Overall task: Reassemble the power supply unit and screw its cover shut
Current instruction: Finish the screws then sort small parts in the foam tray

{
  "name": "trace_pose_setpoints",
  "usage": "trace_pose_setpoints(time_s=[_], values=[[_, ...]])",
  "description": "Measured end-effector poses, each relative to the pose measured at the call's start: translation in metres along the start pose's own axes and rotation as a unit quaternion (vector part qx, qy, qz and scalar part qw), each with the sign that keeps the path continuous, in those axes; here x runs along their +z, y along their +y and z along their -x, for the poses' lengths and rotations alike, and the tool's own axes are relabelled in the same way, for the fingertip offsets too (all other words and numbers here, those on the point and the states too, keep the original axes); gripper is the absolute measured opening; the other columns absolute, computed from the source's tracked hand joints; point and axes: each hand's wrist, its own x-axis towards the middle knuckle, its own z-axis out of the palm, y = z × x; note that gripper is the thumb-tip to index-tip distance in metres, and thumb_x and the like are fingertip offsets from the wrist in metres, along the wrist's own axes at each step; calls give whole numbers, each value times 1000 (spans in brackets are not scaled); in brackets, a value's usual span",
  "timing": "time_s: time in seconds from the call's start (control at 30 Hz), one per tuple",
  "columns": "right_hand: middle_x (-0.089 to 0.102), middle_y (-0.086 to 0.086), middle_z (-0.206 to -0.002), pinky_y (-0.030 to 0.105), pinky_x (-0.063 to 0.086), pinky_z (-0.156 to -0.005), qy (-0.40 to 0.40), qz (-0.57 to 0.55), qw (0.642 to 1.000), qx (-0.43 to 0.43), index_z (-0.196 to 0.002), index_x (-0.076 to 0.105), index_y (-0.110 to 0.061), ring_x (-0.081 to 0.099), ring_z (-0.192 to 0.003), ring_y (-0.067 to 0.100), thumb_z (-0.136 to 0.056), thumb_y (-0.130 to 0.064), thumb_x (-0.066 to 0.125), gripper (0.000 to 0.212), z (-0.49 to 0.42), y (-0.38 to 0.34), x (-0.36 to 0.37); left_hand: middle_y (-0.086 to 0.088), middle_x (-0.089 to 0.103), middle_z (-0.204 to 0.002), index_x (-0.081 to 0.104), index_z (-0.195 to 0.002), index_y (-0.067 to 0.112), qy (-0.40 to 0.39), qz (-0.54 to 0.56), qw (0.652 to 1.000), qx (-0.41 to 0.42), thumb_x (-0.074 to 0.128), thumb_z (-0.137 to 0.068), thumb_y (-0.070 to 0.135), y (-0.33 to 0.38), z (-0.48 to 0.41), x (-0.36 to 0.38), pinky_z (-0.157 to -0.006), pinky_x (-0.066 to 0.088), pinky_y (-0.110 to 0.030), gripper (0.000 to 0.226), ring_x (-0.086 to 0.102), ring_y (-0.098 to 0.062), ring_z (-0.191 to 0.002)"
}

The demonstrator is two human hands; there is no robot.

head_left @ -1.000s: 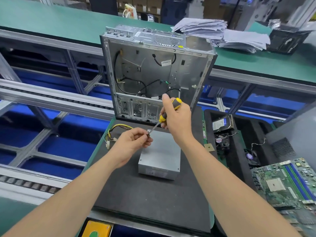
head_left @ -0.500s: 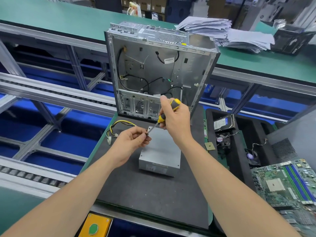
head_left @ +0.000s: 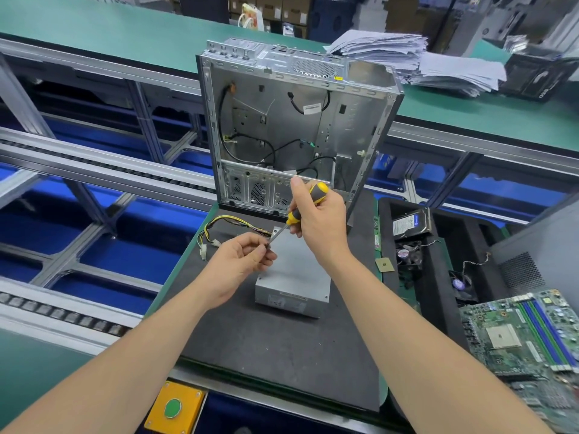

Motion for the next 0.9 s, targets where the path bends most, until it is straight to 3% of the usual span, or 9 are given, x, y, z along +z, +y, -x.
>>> trace_pose_setpoints(time_s=[0.2,0.37,0.47,0.53,0.6,0.67,0.83,0.9], values=[[59,22,-64,33,49,-46,-14,2,1000,3,-73,55,5,59,-50,30,-103,-39,61,54,4,3,-3,-14,75,-93,65,-104,7,0,1,1000,-3,56,-103,7,-3,3,1,-80,58,-30,10,69,-22,-87],[65,16,-66,35,50,-50,-89,32,995,-19,-80,55,-5,62,-53,30,-97,-35,72,38,4,2,-7,-9,76,-94,66,-107,5,14,-38,999,-5,57,-104,9,-6,5,0,-82,57,-27,10,69,-19,-90],[68,13,-69,38,55,-47,-118,72,989,-45,-90,53,-17,65,-57,33,-93,-41,77,34,6,-1,-8,-1,77,-99,75,-99,25,22,-142,990,5,67,-99,15,-5,11,-5,-84,53,-21,13,68,-13,-93],[70,12,-72,44,58,-48,-149,91,983,-51,-96,50,-23,66,-58,31,-93,-45,76,34,8,-1,-6,-1,75,-106,76,-95,35,36,-192,981,-11,74,-95,22,-6,15,-9,-92,53,-30,14,69,-18,-100],[71,8,-74,48,59,-52,-181,125,974,-59,-102,47,-26,68,-58,27,-96,-48,72,33,10,1,-3,1,71,-111,76,-94,39,37,-224,974,-17,77,-92,26,-7,19,-14,-92,53,-35,13,68,-17,-99],[72,3,-73,47,60,-55,-203,156,964,-74,-105,46,-25,68,-58,23,-98,-47,68,32,12,5,0,9,66,-109,78,-94,38,29,-259,965,-9,79,-90,28,-8,23,-17,-85,49,-30,11,62,-9,-88],[70,3,-73,49,58,-61,-243,210,941,-105,-103,44,-29,68,-60,23,-100,-48,65,28,16,11,9,8,60,-109,80,-93,35,40,-308,950,-14,82,-86,31,-10,29,-19,-87,54,-37,8,60,-29,-92],[69,5,-73,49,58,-62,-251,211,938,-109,-102,44,-31,68,-61,25,-99,-47,66,27,18,12,11,8,61,-108,81,-92,35,52,-312,948,-11,82,-86,30,-10,30,-20,-84,53,-33,7,61,-25,-90]])
